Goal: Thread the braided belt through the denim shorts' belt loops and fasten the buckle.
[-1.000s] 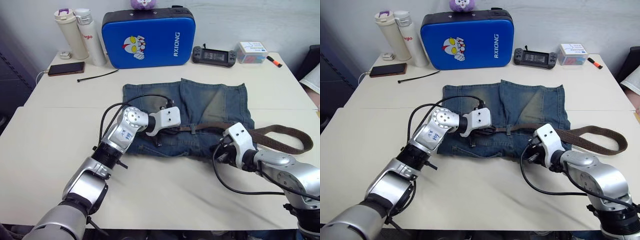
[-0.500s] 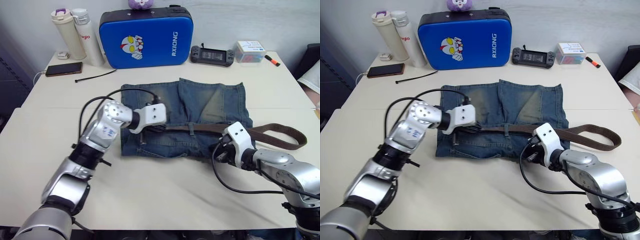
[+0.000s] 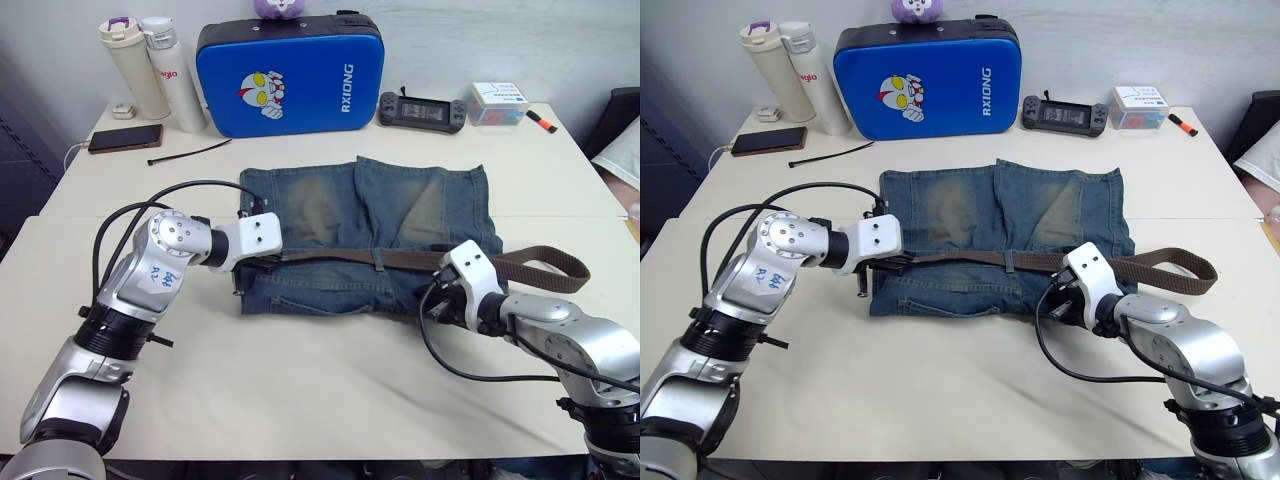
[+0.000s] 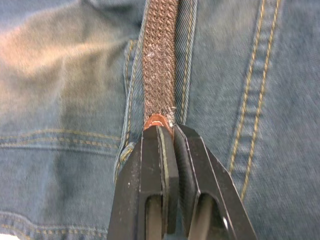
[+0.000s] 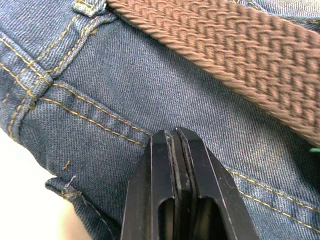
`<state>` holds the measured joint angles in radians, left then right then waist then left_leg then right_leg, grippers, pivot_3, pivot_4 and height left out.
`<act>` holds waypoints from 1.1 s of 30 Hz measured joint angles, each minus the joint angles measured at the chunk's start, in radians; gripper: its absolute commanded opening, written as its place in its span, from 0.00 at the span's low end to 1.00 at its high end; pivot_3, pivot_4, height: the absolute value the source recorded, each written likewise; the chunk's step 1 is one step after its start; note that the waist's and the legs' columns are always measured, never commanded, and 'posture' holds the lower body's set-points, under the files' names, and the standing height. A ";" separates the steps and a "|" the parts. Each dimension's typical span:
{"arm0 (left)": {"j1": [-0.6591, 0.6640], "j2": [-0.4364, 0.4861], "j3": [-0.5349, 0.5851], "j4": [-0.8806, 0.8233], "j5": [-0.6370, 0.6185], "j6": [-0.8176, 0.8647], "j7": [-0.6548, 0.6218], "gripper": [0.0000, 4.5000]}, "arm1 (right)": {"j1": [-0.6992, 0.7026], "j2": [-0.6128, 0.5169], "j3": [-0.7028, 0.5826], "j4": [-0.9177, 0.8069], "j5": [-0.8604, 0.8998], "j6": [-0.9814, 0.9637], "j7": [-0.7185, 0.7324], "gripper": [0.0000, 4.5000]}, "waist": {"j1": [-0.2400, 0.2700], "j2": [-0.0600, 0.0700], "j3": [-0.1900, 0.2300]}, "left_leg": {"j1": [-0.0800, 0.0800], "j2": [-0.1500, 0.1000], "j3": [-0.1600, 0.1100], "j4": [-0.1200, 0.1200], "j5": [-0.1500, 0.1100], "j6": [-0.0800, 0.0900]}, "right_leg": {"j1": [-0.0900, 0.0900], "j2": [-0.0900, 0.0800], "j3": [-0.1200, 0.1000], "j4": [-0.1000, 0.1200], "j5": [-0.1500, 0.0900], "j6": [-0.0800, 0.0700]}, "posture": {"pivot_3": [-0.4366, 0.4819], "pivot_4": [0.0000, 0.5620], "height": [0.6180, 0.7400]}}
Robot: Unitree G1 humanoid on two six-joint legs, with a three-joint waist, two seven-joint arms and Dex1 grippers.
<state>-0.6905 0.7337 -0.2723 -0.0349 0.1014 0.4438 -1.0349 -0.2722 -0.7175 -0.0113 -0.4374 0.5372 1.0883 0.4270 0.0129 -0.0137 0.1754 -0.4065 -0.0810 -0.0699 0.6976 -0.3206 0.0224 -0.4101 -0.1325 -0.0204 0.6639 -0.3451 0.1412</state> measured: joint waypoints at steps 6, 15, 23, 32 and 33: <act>0.045 -0.024 0.057 -0.068 -0.067 0.145 0.019 0.19 | -0.013 0.000 0.009 0.012 -0.010 -0.003 0.013 0.00 | -0.004 0.000 0.000 | 0.000 0.000 0.000 0.000 0.000 0.000 | 0.000 0.000 0.000 0.000 0.000 0.000 | 0.48 0.27 0.48; -0.006 0.024 0.157 -0.187 -0.310 0.472 -0.062 0.99 | -0.007 -0.051 0.018 0.019 -0.031 -0.034 0.070 0.00 | -0.001 0.000 0.000 | 0.000 0.000 0.000 0.000 0.000 0.000 | 0.000 0.000 0.000 -0.001 0.000 0.000 | 0.48 0.27 0.48; -0.157 -0.027 0.375 -0.202 -0.570 0.787 -0.005 1.00 | -0.025 -0.259 0.047 0.184 -0.110 -0.166 0.218 0.00 | 0.025 0.000 0.000 | 0.000 -0.011 -0.004 0.001 0.001 0.005 | 0.003 -0.004 0.000 -0.001 0.001 0.002 | 0.48 0.27 0.48; -0.067 -0.093 0.411 -0.320 -0.686 0.886 0.143 1.00 | -0.182 -0.306 0.137 0.544 -0.296 -0.420 0.345 0.00 | 0.008 -0.001 0.001 | -0.001 -0.009 -0.002 0.000 0.001 0.004 | 0.002 -0.003 0.000 -0.002 0.002 0.003 | 0.48 0.27 0.48; -0.047 -0.094 0.411 -0.327 -0.693 0.888 0.160 1.00 | -0.200 -0.307 0.146 0.584 -0.326 -0.447 0.352 0.00 | 0.008 -0.001 0.001 | -0.001 -0.009 -0.002 0.000 0.002 0.004 | 0.002 -0.003 0.000 -0.002 0.002 0.003 | 0.48 0.27 0.48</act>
<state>-0.7375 0.6394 0.1387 -0.3623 -0.5912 1.3317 -0.8746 -0.4724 -1.0241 0.1344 0.1465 0.2112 0.6412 0.7787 0.0207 -0.0143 0.1765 -0.4071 -0.0896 -0.0719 0.6978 -0.3191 0.0262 -0.4081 -0.1355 -0.0205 0.6618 -0.3435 0.1443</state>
